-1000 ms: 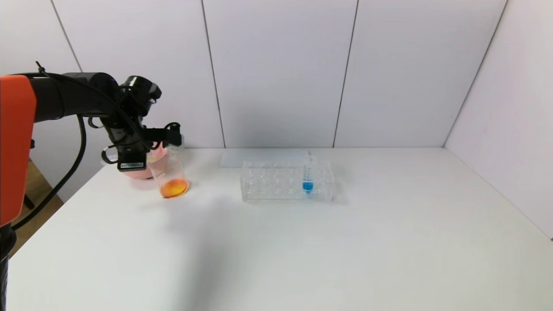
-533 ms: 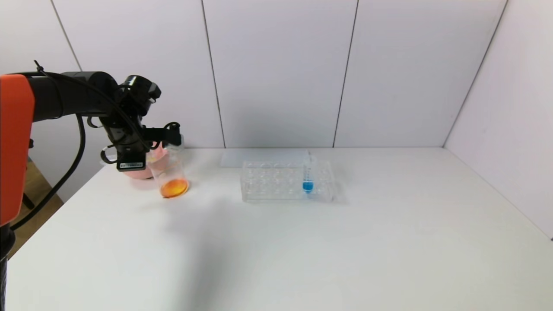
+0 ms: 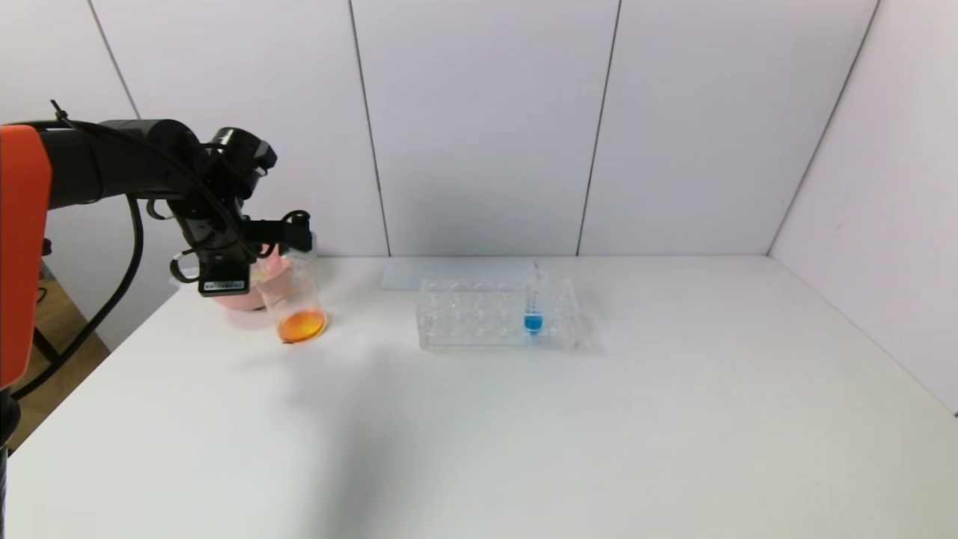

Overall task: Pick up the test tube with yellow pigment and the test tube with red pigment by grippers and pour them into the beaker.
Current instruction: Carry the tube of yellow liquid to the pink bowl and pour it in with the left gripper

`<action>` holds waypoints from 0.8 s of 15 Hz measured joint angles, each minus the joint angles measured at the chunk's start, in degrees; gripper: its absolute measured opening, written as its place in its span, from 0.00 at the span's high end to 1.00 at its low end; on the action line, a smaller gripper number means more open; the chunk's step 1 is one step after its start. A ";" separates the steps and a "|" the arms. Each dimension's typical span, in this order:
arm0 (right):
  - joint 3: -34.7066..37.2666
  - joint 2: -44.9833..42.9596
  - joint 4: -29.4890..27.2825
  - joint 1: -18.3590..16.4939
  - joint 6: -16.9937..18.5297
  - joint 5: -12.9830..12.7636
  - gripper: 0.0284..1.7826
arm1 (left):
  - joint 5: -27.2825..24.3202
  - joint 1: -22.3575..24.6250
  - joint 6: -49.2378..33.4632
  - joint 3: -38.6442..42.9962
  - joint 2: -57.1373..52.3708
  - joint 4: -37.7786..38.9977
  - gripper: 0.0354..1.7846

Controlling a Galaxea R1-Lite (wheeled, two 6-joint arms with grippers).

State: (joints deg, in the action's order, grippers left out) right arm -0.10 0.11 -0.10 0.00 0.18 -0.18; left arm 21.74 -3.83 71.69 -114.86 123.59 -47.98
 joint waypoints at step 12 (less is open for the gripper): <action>0.00 0.00 0.00 0.00 0.00 -0.02 0.05 | -2.00 -0.05 -0.34 -0.02 -0.62 -0.78 0.75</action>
State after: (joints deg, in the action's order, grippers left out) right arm -0.10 0.11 -0.10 0.00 0.18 -0.21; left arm 19.74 -3.88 71.35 -114.88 122.97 -48.76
